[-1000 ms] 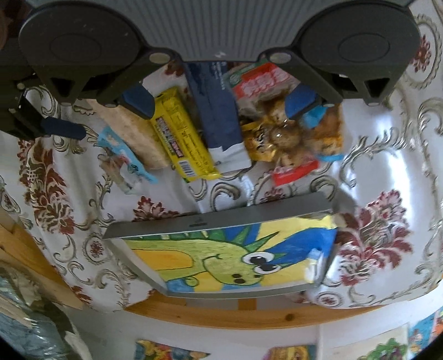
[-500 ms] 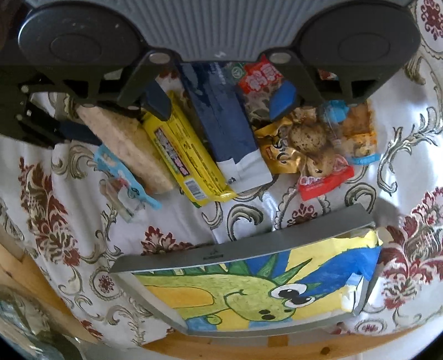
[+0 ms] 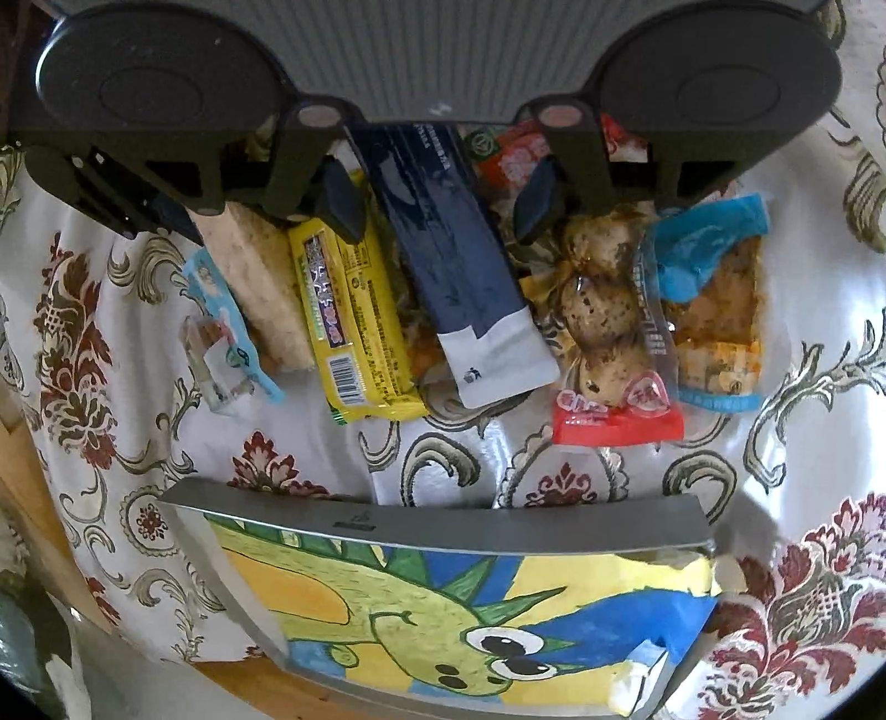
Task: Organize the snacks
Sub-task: 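Lower right gripper onto rice cracker bar while left gripper lowers onto navy packet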
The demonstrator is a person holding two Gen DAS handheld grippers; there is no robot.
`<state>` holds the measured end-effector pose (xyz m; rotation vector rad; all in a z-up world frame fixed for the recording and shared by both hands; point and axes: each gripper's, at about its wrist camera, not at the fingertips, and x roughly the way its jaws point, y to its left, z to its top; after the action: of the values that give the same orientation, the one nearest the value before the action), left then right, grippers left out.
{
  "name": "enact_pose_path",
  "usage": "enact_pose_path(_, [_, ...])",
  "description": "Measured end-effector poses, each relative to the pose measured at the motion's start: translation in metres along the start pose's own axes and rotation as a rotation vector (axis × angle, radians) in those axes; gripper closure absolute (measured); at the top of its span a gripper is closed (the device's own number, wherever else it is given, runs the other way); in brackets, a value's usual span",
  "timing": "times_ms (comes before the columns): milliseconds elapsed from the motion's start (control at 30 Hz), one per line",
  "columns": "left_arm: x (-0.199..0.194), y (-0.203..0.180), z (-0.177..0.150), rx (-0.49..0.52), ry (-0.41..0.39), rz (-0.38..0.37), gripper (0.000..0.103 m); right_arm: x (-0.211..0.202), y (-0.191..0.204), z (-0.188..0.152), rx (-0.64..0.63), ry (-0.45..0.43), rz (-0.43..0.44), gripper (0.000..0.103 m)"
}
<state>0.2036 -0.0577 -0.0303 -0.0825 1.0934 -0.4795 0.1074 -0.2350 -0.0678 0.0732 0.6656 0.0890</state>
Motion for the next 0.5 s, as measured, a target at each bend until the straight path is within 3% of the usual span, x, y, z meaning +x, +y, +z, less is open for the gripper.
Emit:
enact_pose_path(100, [0.001,0.001,0.000,-0.025,0.010,0.001,0.053,0.004,-0.003,0.003,0.029,-0.003,0.007,0.055])
enact_pose_path(200, [0.000,0.002,-0.001,-0.042,0.013,-0.001,0.057,0.005,-0.003,0.003,0.034,-0.007,0.008,0.057])
enact_pose_path(300, [-0.002,0.003,-0.001,-0.063,0.014,-0.007,0.060,0.003,-0.002,0.003,0.027,-0.010,-0.010,0.066])
enact_pose_path(500, [-0.011,0.003,-0.005,-0.088,0.012,0.009,0.065,-0.002,0.004,0.000,-0.011,-0.009,-0.034,0.068])
